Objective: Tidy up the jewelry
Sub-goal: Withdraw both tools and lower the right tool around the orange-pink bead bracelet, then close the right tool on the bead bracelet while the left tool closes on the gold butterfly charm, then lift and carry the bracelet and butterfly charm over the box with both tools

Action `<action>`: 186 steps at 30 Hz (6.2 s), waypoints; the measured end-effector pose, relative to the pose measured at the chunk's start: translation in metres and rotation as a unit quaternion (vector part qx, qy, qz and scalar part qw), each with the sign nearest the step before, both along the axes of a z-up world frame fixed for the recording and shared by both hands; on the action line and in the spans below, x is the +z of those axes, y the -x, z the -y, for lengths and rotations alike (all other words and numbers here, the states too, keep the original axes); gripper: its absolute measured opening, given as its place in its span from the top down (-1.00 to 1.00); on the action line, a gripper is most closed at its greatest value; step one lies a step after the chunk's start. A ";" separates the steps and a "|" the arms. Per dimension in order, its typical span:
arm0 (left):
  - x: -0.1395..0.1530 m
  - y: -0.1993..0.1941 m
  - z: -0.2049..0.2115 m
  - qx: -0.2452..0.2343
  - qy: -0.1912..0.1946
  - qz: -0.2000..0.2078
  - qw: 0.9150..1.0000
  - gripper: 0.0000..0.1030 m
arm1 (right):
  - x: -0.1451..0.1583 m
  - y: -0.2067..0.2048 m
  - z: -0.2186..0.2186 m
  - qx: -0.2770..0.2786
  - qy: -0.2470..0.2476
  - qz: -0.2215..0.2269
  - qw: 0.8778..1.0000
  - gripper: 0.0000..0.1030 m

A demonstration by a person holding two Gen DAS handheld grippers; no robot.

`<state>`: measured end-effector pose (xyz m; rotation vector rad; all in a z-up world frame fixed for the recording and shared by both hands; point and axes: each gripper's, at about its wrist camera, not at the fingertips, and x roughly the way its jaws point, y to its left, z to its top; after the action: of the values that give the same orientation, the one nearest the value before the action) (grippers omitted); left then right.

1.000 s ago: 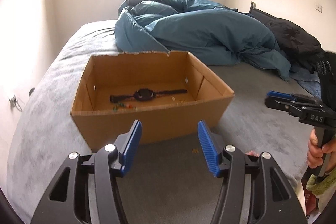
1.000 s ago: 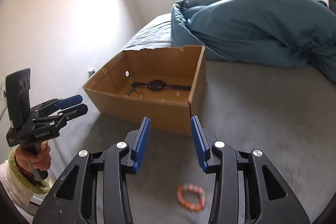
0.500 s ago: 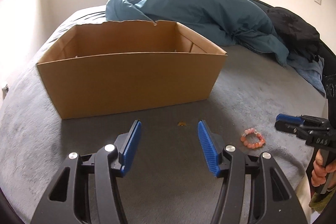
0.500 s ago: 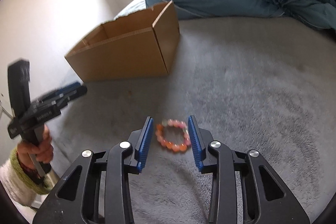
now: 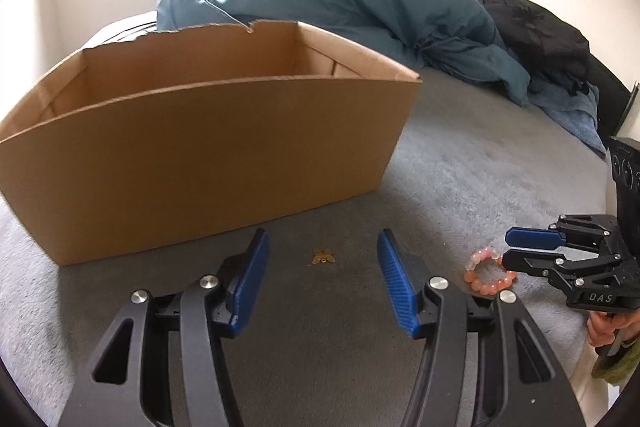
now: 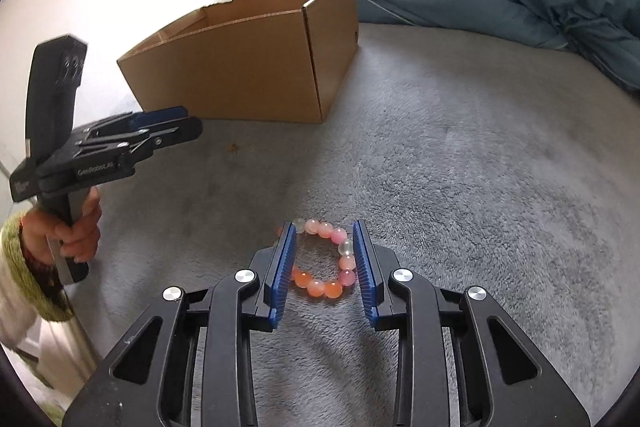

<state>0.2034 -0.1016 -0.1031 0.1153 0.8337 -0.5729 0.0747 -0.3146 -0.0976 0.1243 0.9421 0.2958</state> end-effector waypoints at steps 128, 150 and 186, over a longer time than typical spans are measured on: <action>-0.025 -0.004 -0.027 0.125 -0.067 -0.038 0.989 0.72 | -0.012 -0.023 -0.008 -0.034 0.062 -0.024 0.997 0.85; 0.008 0.019 -0.036 0.135 -0.061 0.002 0.989 0.72 | 0.038 0.011 -0.014 -0.031 0.071 0.027 0.997 0.85; 0.101 0.065 -0.074 0.161 -0.038 0.077 0.983 0.72 | 0.145 0.022 -0.046 -0.006 0.074 0.117 0.990 0.85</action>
<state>0.1383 -0.0280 -0.0017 0.0910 0.7055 -0.2240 0.0531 -0.2684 0.0478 -0.0406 0.7275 0.2238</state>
